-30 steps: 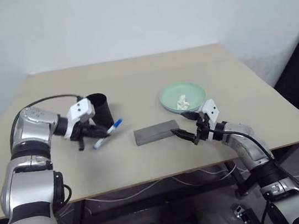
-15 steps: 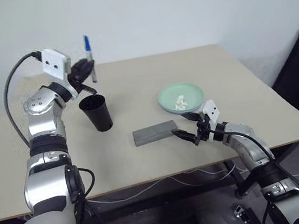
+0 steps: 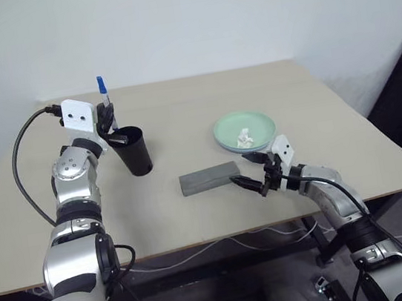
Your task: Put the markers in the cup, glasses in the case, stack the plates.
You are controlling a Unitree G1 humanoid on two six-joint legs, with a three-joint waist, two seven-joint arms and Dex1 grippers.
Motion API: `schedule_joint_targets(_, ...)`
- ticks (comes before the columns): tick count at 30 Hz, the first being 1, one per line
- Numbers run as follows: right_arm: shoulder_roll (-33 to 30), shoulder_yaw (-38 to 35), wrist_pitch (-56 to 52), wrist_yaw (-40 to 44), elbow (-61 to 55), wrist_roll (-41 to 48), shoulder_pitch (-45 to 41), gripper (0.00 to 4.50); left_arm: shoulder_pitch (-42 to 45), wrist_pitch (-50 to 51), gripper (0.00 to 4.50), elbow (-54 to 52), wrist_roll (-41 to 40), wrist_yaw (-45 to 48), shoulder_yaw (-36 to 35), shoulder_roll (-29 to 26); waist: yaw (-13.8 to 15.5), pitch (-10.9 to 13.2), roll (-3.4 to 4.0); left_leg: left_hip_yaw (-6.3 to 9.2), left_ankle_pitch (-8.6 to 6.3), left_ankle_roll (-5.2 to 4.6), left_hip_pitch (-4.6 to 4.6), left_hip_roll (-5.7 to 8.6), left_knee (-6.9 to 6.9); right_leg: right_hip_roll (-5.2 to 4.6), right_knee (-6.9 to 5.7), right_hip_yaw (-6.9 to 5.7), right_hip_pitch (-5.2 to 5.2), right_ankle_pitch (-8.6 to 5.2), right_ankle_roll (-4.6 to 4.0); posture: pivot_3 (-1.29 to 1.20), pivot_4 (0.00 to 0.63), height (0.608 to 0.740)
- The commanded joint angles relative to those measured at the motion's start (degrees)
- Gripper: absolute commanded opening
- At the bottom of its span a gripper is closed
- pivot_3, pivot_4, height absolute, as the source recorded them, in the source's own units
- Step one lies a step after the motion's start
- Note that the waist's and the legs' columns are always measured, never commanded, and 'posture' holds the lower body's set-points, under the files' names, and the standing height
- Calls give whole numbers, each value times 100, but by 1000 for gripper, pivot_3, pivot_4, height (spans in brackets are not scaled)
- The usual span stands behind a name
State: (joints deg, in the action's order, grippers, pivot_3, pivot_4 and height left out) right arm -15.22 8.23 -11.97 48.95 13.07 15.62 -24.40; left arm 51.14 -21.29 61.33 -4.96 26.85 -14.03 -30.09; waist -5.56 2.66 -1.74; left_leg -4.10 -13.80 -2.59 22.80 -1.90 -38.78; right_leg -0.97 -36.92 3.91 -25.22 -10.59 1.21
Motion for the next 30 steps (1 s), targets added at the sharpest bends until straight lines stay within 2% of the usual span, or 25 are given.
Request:
schedule_joint_targets(1, 1, -69, 41, 41, -202, 54, -166, 4500, 32, -54, 80, -42, -182, 33, -109, -6, 0, 0, 0, 0, 0, 0, 0, 0, 0, 0, 0, 0, 0, 0, 0, 0, 0, 740)
schedule_joint_targets(15, 21, -71, 78, 42, -189, 43, -139, 4500, -328, 347, 80, -460, -534, 206, -152, 228, 1, 0, 0, 1, -1, 2, 0, 0, 0, 0, 1, -1, 0, 0, 0, 0, 0, 740)
schedule_joint_targets(17, 25, -71, 85, 47, -175, 41, -154, 4500, -370, 396, 852, -528, -591, 218, -164, 273, 0, 0, 0, 1, -1, 2, 0, 0, 0, 0, 1, -1, 1, 0, 0, 0, 0, 740)
schedule_joint_targets(18, 27, -70, 87, 49, -171, 40, -159, 4500, -390, 408, 1064, -566, -600, 210, -158, 294, 0, 0, 0, 1, -2, 4, 0, 0, 0, 0, 1, -1, 1, 0, 0, 0, 0, 740)
schedule_joint_targets(24, 27, -68, 80, 51, -187, 41, -157, 4500, -454, 444, 3120, -717, -654, 191, -177, 360, 0, 0, 0, 1, -2, 4, 0, 0, 0, 1, 1, -1, 1, 0, -1, 0, 0, 740)
schedule_joint_targets(30, 6, -81, 43, 38, -265, 56, -118, 4500, -504, 466, 3120, -871, -753, 184, -224, 399, -1, 0, 0, 1, -3, 6, -1, 0, 0, 1, 2, -1, 1, 0, -1, 0, 0, 740)
